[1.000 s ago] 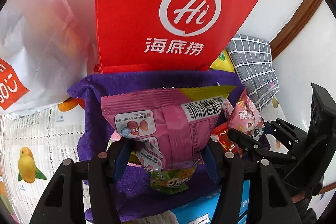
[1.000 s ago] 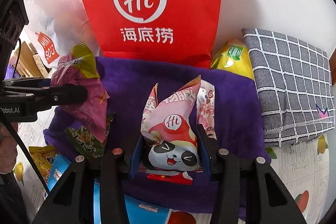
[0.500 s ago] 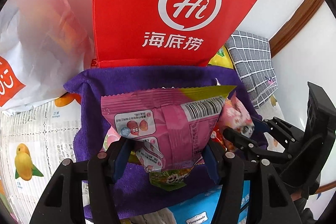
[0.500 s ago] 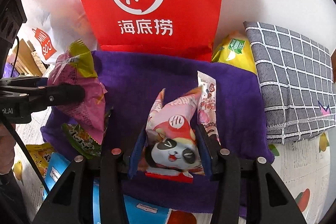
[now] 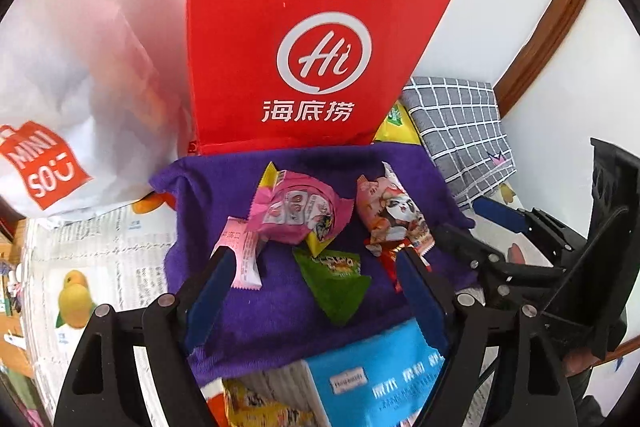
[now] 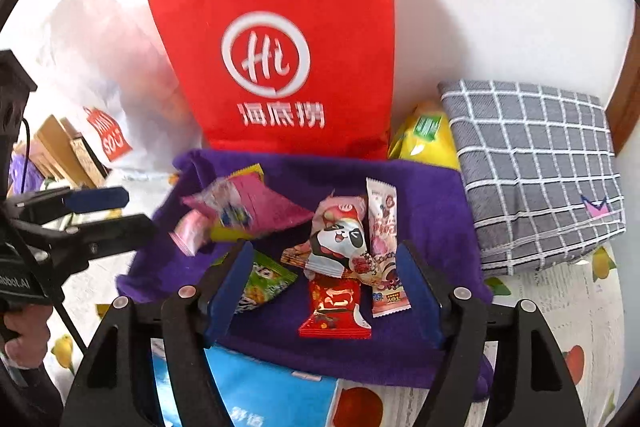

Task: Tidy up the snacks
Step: 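Move both grippers back to the remaining snacks by the tissue box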

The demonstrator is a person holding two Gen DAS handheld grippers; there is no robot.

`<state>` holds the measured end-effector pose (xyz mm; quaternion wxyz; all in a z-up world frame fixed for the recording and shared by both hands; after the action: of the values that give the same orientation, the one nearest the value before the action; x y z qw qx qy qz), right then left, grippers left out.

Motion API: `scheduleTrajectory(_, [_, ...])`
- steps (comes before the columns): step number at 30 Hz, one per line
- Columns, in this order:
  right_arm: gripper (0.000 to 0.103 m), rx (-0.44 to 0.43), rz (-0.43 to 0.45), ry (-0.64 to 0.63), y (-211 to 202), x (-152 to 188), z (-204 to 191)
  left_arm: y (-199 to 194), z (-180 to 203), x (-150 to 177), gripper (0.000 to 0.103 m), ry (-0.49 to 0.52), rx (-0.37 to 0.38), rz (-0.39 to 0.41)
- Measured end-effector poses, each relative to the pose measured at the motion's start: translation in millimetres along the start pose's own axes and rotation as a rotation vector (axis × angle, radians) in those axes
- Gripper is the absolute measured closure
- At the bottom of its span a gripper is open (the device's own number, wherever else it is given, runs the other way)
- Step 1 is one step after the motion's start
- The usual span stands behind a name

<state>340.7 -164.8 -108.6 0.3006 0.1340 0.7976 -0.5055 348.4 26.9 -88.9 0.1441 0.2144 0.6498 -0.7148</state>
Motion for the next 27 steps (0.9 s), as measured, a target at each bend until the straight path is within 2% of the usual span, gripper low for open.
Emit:
scheduleTrajectory(7, [0.03, -0.011, 0.019, -0.005, -30.5, 12.5, -19.0, -37.1, -9.2, 20.3, 0.022, -0.033, 0.033, 0.039])
scheduleTrajectory(13, [0.03, 0.008, 0.047, -0.033, -58.8, 35.1, -39.1, -64.0, -32.3, 42.5, 0.022, -0.089, -0.006, 0.083])
scheduleTrajectory(20, [0.036, -0.035, 0.051, -0.006, -75.8, 70.2, -57.6, -73.3, -61.4, 77.6, 0.024, -0.158, -0.039, 0.06])
scheduleTrajectory(27, [0.043, -0.031, -0.008, 0.003, -75.0, 113.9, -67.9, -64.6, -78.0, 119.9, 0.024, -0.215, -0.05, 0.004])
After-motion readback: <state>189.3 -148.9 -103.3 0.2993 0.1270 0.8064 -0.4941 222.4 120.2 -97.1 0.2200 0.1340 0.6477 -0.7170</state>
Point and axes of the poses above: each gripper's, at about its wrist camera, not at the fingertips, and y roughly the way its jaws point, z to its right, x to its underside, the point moved 2 cm from there along y, roughly the way its jaws point, and after that the axes turned 12 degrees about -x, right-handed, at the moved point
